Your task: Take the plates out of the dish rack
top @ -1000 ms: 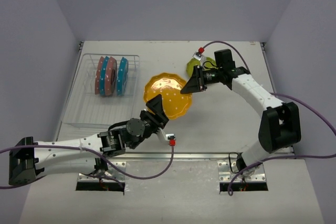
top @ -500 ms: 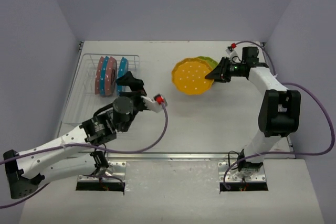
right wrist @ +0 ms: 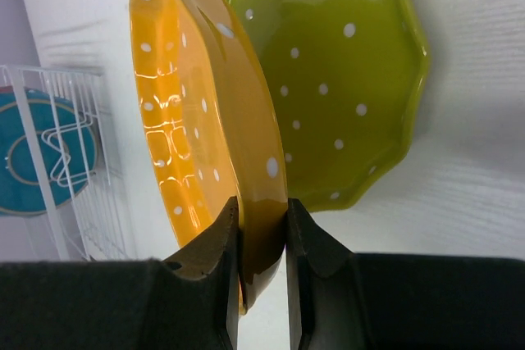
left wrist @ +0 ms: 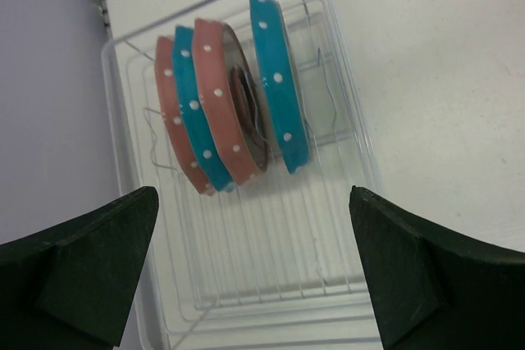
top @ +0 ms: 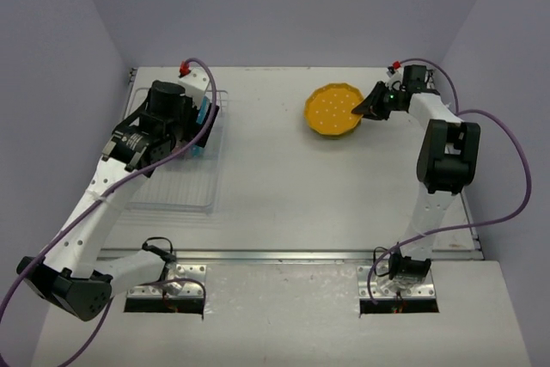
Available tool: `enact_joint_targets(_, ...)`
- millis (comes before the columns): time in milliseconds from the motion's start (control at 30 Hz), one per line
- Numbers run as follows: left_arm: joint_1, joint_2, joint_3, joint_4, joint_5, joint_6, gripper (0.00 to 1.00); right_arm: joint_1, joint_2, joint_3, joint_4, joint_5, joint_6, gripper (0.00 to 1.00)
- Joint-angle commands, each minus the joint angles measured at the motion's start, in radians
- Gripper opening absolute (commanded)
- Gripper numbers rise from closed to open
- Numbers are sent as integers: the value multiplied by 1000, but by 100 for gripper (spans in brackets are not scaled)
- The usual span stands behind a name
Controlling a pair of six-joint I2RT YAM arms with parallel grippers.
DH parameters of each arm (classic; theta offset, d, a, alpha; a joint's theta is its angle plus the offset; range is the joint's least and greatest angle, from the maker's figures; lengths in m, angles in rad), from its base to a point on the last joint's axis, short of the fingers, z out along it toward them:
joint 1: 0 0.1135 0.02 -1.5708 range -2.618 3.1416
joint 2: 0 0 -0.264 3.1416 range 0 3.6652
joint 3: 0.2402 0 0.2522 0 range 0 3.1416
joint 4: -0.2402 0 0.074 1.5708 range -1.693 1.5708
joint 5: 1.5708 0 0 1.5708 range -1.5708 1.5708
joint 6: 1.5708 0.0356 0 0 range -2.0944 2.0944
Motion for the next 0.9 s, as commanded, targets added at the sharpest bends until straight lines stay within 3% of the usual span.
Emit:
enact_joint_targets(0,37,-30,36,-37,122,-110,100,4,24,118,91,-60,26,0)
enact_joint_targets(467,111,-58,-4,-48,167,-123,100,4,155,179,166,-58,49,1)
enact_joint_targets(500,111,-58,-7,-47,169,-124,100,4,159,181,159,-57,47,4)
enact_joint_targets(600,113,-53,-13,-43,178,-124,100,4,179,219,90,-32,16,33)
enact_joint_targets(700,115,-52,-16,-40,186,-125,100,5,148,190,68,9,-19,53)
enact_joint_targets(867,117,-54,-17,-36,195,-126,100,6,77,157,38,110,-68,66)
